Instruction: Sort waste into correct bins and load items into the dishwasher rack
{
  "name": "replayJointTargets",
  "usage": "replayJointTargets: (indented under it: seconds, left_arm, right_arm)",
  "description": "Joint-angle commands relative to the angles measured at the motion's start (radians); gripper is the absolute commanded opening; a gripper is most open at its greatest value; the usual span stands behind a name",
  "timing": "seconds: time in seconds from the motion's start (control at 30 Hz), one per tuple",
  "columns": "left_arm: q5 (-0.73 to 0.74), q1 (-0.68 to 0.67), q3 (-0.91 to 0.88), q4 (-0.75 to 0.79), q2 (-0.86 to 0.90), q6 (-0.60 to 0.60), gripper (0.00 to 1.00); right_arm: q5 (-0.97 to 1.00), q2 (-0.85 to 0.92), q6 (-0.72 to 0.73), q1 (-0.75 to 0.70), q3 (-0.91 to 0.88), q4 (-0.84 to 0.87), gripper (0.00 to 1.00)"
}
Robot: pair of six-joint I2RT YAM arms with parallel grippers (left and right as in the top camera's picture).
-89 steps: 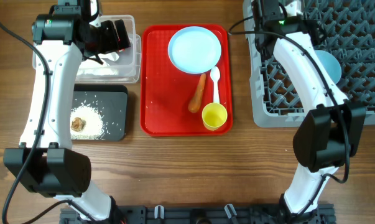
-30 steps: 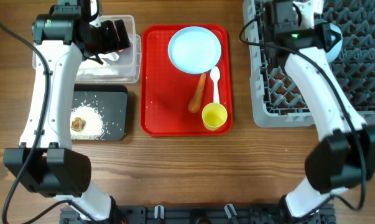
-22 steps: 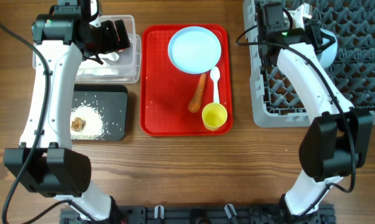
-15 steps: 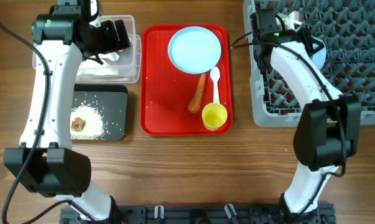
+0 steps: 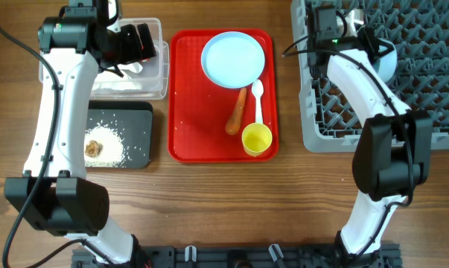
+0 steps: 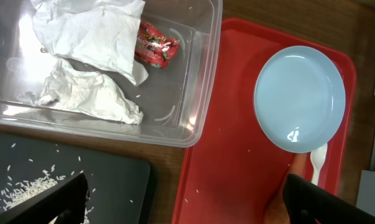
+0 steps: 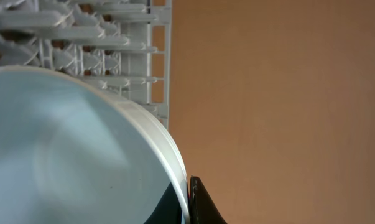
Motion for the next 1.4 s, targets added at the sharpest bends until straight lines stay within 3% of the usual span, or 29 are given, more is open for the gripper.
replayJointTargets:
  seconds: [0.0,0.3,0.33,0.37,0.4,0.43,0.5,0.67,0.97,1.17,1.27,1.37]
  left_arm:
    - [0.001,0.003,0.0,-0.001,0.004,-0.002,1.0]
    - [0.002,0.003,0.0,0.0,0.004,-0.002,1.0]
    - [0.002,0.003,0.0,0.0,0.004,-0.002,1.0]
    - [0.002,0.003,0.0,-0.001,0.004,-0.002,1.0]
    - [0.002,0.003,0.0,0.0,0.004,-0.002,1.0]
    - [0.002,0.003,0.0,0.0,0.004,-0.002,1.0]
    - [0.002,0.003,0.0,-0.001,0.004,-0.002,1.0]
    - [0.002,0.003,0.0,-0.001,0.004,-0.002,1.0]
    - [0.002,0.003,0.0,-0.001,0.004,-0.002,1.0]
    - [0.002,0.003,0.0,0.0,0.004,-0.002,1.0]
    - [0.002,0.003,0.0,0.0,0.004,-0.002,1.0]
    - [0.002,0.003,0.0,0.0,0.004,-0.002,1.0]
  right_arm:
    - [0.031,0.014,-0.01,0.021,-0.081,-0.002,0.04]
    - [0.02,0.014,-0.009,0.099,-0.113,0.008,0.06]
    - [0.007,0.014,-0.009,0.113,-0.113,0.008,0.12]
    - [0.0,0.014,-0.009,0.13,-0.113,0.008,0.34]
    - [-0.008,0.014,-0.009,0.151,-0.113,0.011,0.69]
    - [-0.011,0.014,-0.009,0.165,-0.113,0.023,0.82]
    - [-0.021,0.014,-0.011,0.187,-0.113,0.048,0.9]
    - [-0.081,0.008,-0.008,0.229,-0.104,0.119,0.94]
    - [-0.171,-0.163,-0.013,0.253,-0.103,0.499,0.96]
    - [-0.895,-0.242,0.367,0.343,-0.103,0.197,1.0]
    - [-1.184,-0.293,0.407,0.344,-0.103,0.05,1.0]
    - [-1.299,-0.367,0.418,0.344,-0.103,-0.031,1.0]
